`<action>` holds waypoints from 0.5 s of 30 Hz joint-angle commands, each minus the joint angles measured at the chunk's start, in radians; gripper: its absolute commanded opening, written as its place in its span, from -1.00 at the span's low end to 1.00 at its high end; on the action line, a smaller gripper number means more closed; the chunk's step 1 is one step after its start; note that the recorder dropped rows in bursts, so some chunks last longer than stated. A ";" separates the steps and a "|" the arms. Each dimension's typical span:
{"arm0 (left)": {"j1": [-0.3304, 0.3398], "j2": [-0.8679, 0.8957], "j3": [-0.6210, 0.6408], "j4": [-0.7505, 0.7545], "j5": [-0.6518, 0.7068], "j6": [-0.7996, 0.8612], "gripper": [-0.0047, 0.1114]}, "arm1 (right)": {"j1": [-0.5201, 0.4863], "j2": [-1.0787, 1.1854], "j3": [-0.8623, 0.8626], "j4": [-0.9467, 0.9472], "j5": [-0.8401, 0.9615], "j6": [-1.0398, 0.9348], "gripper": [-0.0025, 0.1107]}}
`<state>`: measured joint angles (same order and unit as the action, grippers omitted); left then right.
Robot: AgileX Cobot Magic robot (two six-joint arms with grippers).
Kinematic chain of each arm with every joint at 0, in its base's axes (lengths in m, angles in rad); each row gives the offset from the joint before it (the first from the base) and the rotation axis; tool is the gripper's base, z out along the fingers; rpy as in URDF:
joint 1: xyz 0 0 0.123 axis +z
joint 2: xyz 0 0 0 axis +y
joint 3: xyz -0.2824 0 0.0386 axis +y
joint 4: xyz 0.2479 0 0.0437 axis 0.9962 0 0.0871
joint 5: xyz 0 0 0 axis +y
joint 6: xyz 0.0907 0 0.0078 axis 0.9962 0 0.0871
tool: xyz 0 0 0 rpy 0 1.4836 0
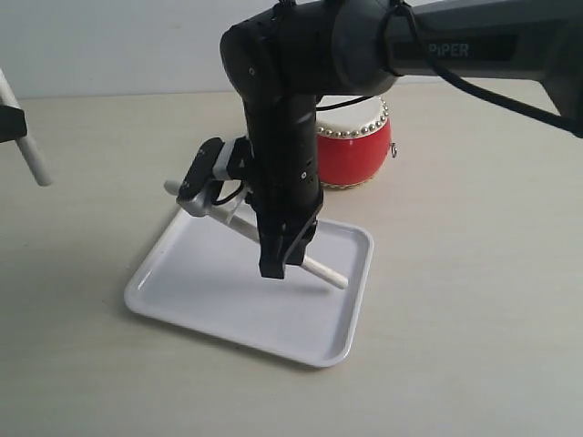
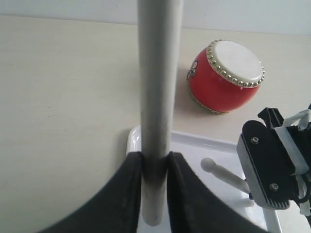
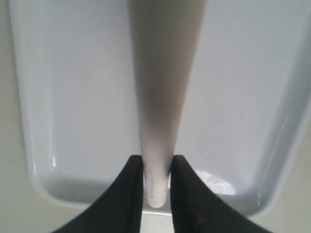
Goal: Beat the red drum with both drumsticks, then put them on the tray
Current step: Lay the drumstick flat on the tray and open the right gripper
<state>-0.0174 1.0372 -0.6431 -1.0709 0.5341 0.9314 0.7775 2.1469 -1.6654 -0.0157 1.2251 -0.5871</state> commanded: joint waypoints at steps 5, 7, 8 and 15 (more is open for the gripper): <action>-0.007 -0.006 0.004 -0.013 -0.012 0.006 -0.92 | 0.001 -0.001 0.003 0.043 -0.004 -0.013 -0.96; -0.007 -0.006 0.004 -0.018 -0.016 0.006 -0.92 | 0.001 0.010 0.003 0.047 -0.004 -0.013 -0.96; -0.007 -0.006 0.004 -0.027 -0.021 0.006 -0.92 | 0.001 0.015 0.003 0.057 -0.004 -0.013 -0.96; -0.007 -0.006 0.004 -0.037 -0.036 0.006 -0.92 | 0.001 0.045 0.003 0.086 -0.004 -0.017 -0.96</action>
<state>-0.0174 1.0372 -0.6431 -1.0941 0.5120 0.9314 0.7775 2.1893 -1.6654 0.0650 1.2251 -0.5904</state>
